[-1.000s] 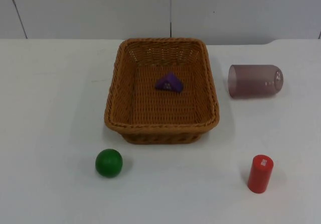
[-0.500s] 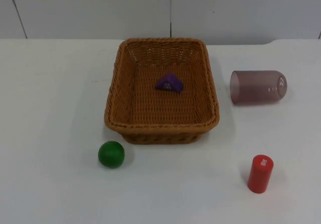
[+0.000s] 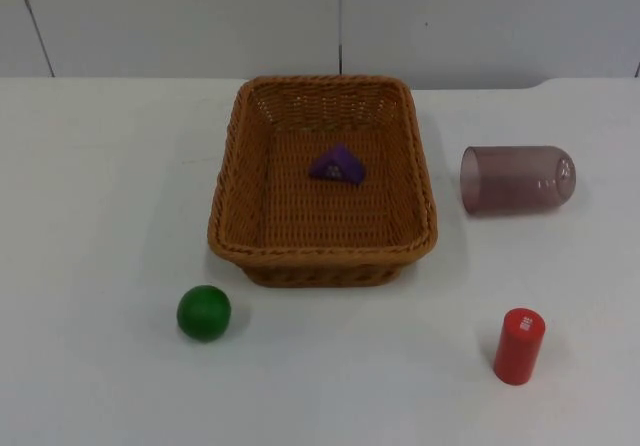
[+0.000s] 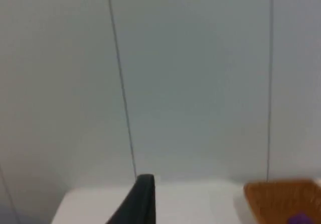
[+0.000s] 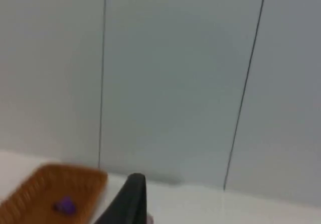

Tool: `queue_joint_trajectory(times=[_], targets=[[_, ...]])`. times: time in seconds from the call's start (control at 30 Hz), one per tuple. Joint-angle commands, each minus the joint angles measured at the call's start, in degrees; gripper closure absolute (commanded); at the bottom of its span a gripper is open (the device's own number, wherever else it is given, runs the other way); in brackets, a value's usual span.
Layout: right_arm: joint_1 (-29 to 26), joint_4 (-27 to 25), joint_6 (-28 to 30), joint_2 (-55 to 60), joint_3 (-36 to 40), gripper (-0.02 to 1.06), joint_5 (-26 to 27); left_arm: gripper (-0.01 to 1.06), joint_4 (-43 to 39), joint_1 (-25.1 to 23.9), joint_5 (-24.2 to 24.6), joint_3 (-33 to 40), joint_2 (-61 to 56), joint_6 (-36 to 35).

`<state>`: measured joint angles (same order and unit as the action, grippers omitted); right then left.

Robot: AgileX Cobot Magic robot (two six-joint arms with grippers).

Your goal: Pick up the basket with the left hand and place the triangular block into the basket with the right hand.

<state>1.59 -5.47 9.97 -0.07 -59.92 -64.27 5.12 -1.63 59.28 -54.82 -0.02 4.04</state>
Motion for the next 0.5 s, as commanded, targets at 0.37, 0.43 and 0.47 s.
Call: queue_joint_trajectory(times=[0.37, 0.43, 0.47], targets=[[-0.4, 7.7, -7.0, 0.1, 20.6, 0.0, 2.7, 0.0, -3.2, -0.4, 0.0, 19.4, 0.0, -1.0], [-0.4, 7.7, -7.0, 0.1, 24.4, 0.0, 2.8, 0.0, -3.9, -0.4, 0.4, 21.3, 0.0, -1.0], [-0.4, 7.7, -7.2, 0.1, 26.3, 0.0, 2.8, 0.0, -4.1, -0.4, 0.5, 21.9, 0.0, -1.0]])
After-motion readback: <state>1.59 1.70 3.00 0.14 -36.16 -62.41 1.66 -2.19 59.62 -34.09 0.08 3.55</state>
